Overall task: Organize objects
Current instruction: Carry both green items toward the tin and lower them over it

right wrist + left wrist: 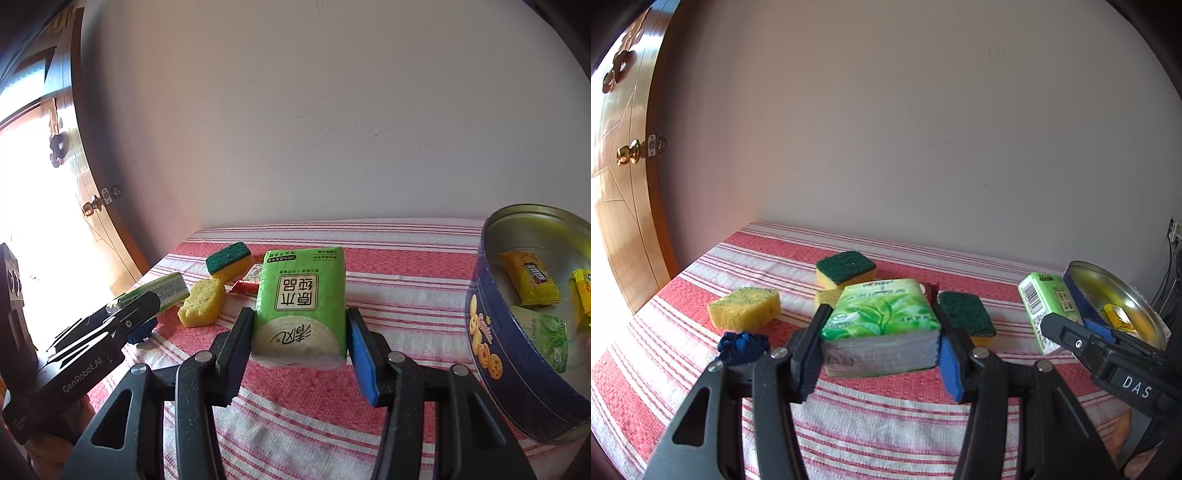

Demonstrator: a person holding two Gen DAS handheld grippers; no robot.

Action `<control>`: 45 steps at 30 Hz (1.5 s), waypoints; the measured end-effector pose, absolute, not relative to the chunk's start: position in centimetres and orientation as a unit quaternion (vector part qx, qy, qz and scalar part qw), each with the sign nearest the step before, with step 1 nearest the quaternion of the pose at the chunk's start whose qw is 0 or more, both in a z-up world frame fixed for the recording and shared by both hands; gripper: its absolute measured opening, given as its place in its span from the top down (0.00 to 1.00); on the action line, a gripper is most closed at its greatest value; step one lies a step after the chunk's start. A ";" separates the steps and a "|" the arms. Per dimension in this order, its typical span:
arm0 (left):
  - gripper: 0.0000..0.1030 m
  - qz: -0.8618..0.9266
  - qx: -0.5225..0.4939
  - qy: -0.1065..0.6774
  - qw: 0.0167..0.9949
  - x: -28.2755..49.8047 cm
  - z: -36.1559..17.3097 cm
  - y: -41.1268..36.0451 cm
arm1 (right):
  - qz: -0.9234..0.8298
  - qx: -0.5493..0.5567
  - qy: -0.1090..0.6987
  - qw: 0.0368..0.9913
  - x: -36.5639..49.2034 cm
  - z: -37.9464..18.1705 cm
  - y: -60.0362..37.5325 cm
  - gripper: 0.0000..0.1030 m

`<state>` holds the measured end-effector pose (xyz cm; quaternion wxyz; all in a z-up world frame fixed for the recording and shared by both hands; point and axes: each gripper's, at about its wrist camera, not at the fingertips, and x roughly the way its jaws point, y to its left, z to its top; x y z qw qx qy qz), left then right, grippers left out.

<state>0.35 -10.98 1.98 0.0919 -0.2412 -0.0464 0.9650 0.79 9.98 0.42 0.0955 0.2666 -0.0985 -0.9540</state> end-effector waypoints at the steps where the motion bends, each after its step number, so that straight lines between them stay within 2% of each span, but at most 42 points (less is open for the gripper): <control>1: 0.49 0.965 -0.239 -0.044 0.095 0.5 2.2 -10.3 | -0.956 0.261 -0.098 0.093 1.2 0.6 10.5 0.49; 16: 0.49 0.968 -0.208 0.005 0.140 1.0 4.6 0.0 | -0.978 0.181 -0.097 0.040 5.7 2.8 19.1 0.49; 45: 0.49 0.947 -0.203 0.057 0.242 2.4 4.5 16.6 | -0.972 0.159 -0.114 -0.127 9.1 2.6 36.0 0.49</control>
